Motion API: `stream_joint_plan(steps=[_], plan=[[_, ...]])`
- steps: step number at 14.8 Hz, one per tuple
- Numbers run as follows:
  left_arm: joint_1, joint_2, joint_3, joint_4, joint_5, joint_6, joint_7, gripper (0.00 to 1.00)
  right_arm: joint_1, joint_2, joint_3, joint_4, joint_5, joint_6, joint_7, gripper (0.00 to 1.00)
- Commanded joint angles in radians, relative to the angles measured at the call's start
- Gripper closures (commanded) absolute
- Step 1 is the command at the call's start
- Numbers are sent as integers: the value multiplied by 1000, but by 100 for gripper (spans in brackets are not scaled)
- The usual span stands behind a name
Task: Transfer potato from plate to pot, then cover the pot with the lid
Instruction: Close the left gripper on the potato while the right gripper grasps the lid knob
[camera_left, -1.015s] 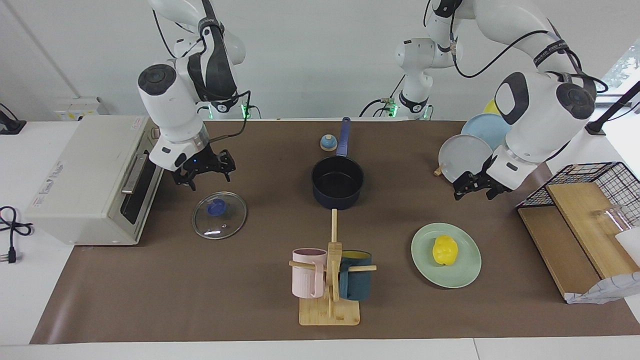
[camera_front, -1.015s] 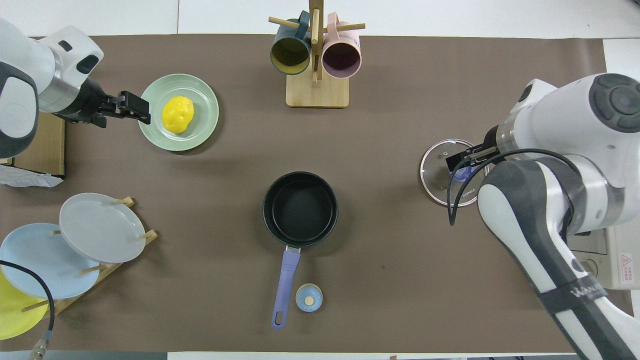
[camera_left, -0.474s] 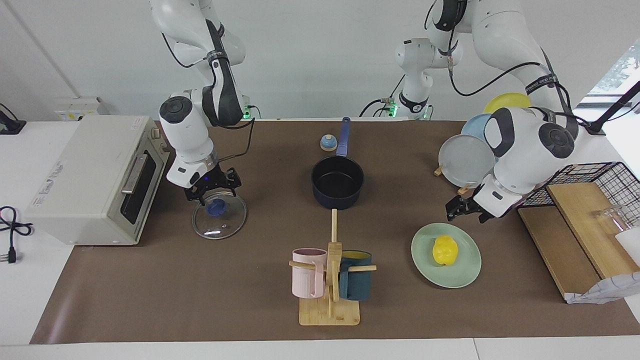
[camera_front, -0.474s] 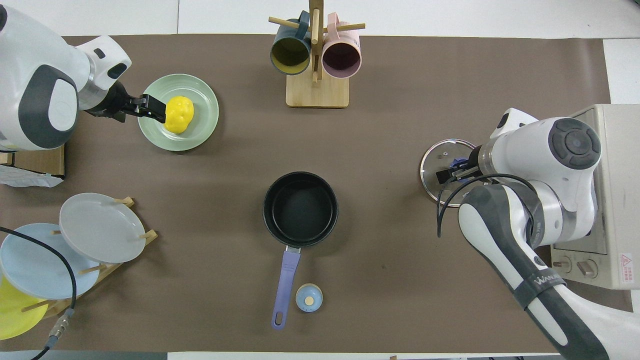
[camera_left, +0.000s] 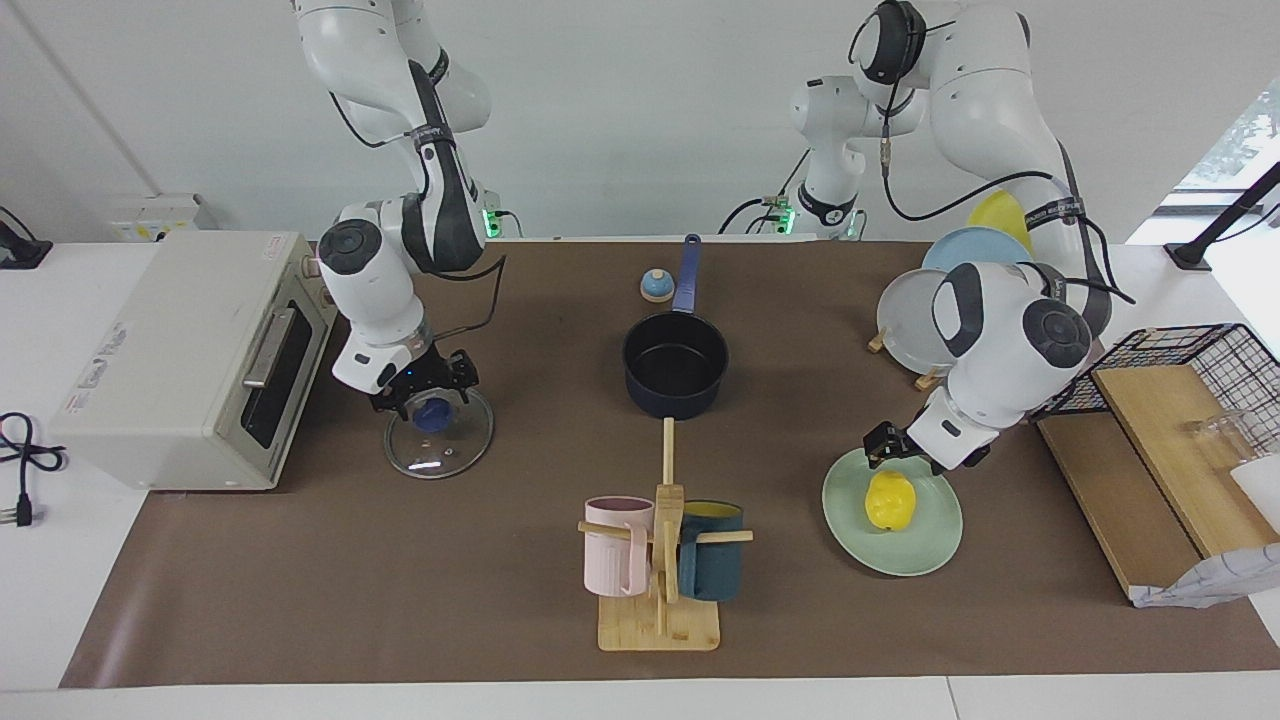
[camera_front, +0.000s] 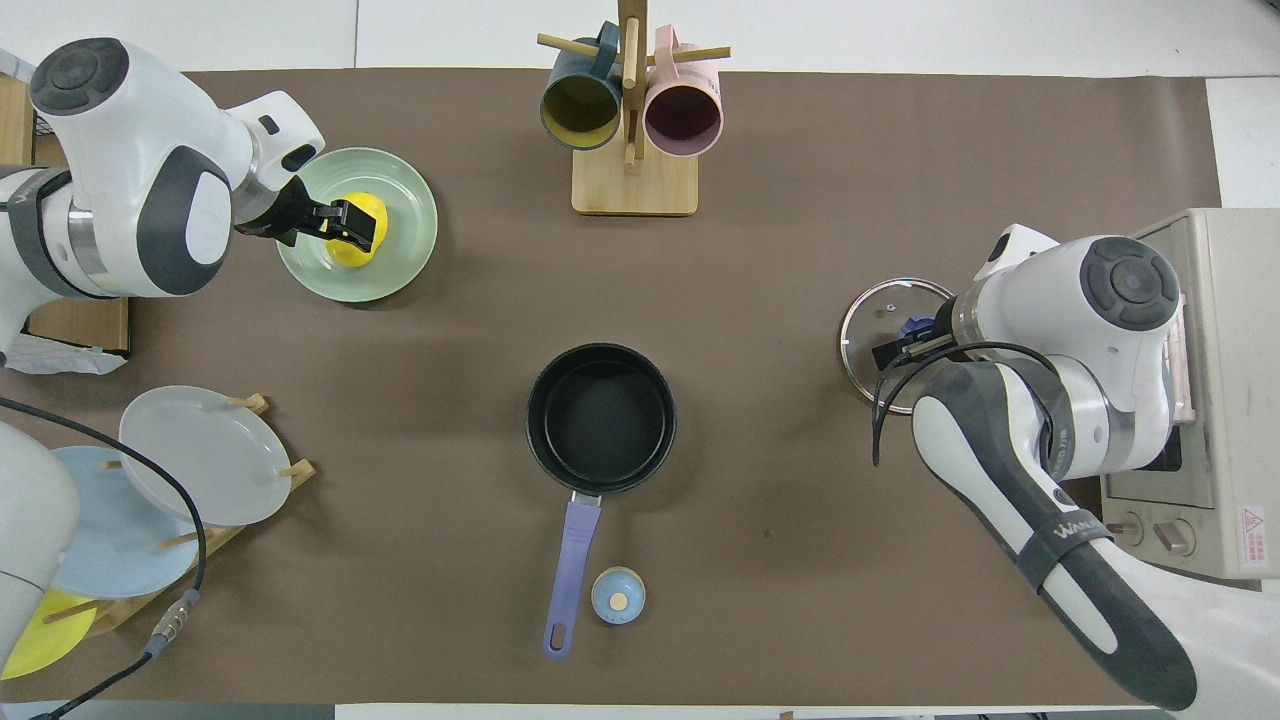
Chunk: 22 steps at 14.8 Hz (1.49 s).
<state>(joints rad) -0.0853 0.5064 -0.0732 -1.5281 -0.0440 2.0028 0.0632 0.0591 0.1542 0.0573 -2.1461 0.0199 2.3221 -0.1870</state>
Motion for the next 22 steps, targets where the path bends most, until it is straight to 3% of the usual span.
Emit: stream_joint_plan(steps=[1,6,9,15,22], plan=[[-5,33,9,29,21,31,35,0,-12,-1,6,-8,22,19,-9,5],[-28,90,9,106,33,50,58,0,-12,16,4,-5,20,43,-12,5],[-36,92,9,95,79,99,67,0,-22,45,4,-1,20,85,-17,5],[-51,107,10,59,108,186,96,0,-25,45,4,3,20,60,-19,15],[-53,99,10,9,130,202,98,0,-22,45,6,26,18,14,-22,15]])
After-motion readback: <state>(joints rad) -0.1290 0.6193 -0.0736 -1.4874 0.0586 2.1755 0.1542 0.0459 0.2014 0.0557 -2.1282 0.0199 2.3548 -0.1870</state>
